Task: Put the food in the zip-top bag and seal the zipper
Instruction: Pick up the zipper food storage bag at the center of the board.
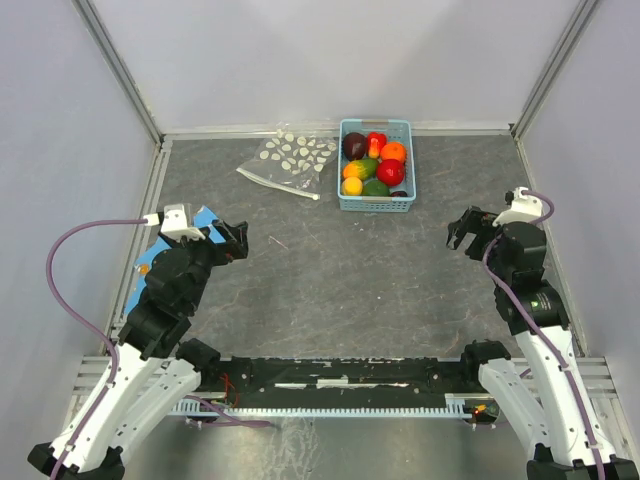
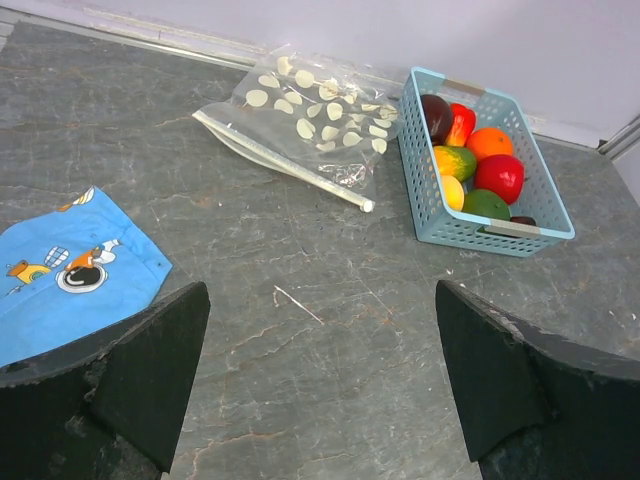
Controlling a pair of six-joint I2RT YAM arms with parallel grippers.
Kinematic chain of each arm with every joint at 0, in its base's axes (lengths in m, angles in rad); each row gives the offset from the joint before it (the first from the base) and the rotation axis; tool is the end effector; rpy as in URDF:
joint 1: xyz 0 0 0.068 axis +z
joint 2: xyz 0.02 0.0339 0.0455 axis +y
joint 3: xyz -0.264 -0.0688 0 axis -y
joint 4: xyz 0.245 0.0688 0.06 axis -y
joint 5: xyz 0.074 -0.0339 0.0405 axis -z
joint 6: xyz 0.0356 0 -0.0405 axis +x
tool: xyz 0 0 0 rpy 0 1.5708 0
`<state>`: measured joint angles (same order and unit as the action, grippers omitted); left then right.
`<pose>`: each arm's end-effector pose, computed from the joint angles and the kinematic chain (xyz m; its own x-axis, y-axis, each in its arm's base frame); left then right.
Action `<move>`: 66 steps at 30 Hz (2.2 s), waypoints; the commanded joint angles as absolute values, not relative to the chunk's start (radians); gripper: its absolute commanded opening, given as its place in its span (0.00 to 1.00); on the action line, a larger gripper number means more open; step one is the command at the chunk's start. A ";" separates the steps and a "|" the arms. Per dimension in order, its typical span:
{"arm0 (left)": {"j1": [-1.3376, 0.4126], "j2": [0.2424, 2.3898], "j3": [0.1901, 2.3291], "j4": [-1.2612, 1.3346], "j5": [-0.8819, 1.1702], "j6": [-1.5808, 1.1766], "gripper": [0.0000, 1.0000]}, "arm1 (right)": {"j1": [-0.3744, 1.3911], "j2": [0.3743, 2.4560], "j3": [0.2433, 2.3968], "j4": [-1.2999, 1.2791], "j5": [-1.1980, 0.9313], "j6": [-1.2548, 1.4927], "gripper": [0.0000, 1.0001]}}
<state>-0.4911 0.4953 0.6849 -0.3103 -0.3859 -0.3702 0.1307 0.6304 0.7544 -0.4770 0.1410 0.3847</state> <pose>0.1150 -0.0463 0.3312 -0.1379 -0.3064 -0.9419 0.0617 0.9464 -0.3169 0.1444 0.0139 0.3212 -0.3171 0.3331 -0.8880 0.1302 0.9427 0.3071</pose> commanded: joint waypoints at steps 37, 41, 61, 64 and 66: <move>-0.300 1.174 0.632 0.384 -0.176 -0.967 0.97 | 0.132 0.678 0.684 -0.285 -0.003 0.438 0.99; -0.232 1.317 0.637 0.537 -0.129 -1.065 0.95 | 0.136 0.664 0.673 -0.285 -0.016 0.439 0.99; -0.164 2.025 1.035 0.692 -0.143 -1.222 0.76 | 0.158 0.702 0.662 -0.294 0.009 0.398 0.99; -0.162 2.085 1.098 0.685 -0.148 -1.211 0.73 | 0.158 0.729 0.670 -0.292 0.006 0.399 0.99; -0.164 2.123 1.135 0.672 -0.147 -1.209 0.69 | 0.158 0.745 0.675 -0.288 0.005 0.401 0.99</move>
